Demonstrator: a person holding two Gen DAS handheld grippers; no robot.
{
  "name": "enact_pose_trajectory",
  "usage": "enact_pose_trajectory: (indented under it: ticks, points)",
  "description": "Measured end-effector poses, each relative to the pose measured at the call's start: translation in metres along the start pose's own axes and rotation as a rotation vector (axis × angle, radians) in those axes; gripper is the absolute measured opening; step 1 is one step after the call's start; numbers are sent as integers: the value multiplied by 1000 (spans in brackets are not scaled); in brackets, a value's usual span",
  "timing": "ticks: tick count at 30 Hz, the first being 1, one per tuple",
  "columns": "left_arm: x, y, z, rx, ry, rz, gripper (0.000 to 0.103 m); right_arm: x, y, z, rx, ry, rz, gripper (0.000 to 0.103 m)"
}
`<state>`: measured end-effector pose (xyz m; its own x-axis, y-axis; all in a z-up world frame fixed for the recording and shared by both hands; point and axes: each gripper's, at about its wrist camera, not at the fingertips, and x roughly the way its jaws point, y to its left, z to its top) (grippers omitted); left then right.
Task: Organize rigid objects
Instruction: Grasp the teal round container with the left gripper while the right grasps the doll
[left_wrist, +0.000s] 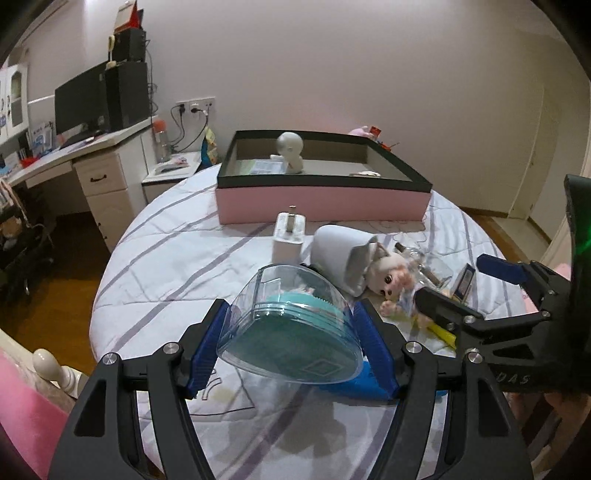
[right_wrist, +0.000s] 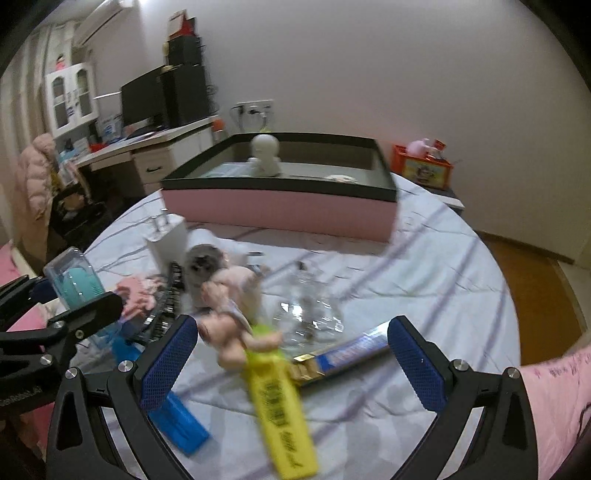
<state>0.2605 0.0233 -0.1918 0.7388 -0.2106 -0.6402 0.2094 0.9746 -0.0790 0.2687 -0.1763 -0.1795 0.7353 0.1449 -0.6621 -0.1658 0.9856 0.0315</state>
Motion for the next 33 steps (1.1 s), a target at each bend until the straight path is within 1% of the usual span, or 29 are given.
enact_pose_trajectory:
  ticks: [2,4,5,6,8,9,10,11,12,13,14,16,17,22,26,31,33]
  points:
    - [2,2,-1,1,4,-7,70,7,7,2,-13,11,13,101]
    - [3,4,-3,3,7,-13,70,16,12,3,-20,30,25,86]
    - [3,5,-3,1,5,-20,70,21,15,3,-28,39,29,85]
    - [3,7,-3,-2,6,-26,70,23,19,4,-52,39,6,83]
    - [4,8,-3,0,5,-34,70,25,26,6,-90,41,-10,77]
    - [4,8,-3,-1,4,-33,70,24,28,7,-97,39,-8,70]
    - [4,9,-2,-2,4,-34,70,24,32,8,-112,39,-9,65]
    - [4,9,-2,-3,3,-39,70,24,34,8,-125,42,-13,62]
    - [5,9,-2,-3,4,-43,70,24,39,8,-148,43,-19,55]
    - [5,9,-1,-1,3,-46,70,25,44,6,-162,48,-12,47]
    - [5,9,-1,2,3,-47,70,28,46,5,-162,63,5,43]
    - [6,9,-1,5,4,-54,70,36,46,3,-155,95,5,41]
    - [7,9,0,5,3,-56,70,38,46,1,-159,98,-3,41]
    - [10,6,2,10,2,-62,70,42,42,4,-137,100,10,40]
    - [8,2,8,15,-16,-54,70,31,36,4,-101,44,6,40]
    - [5,-4,15,24,-39,-48,67,16,29,6,-61,11,14,40]
    - [9,-6,14,30,-29,-48,66,10,26,8,-51,-1,13,40]
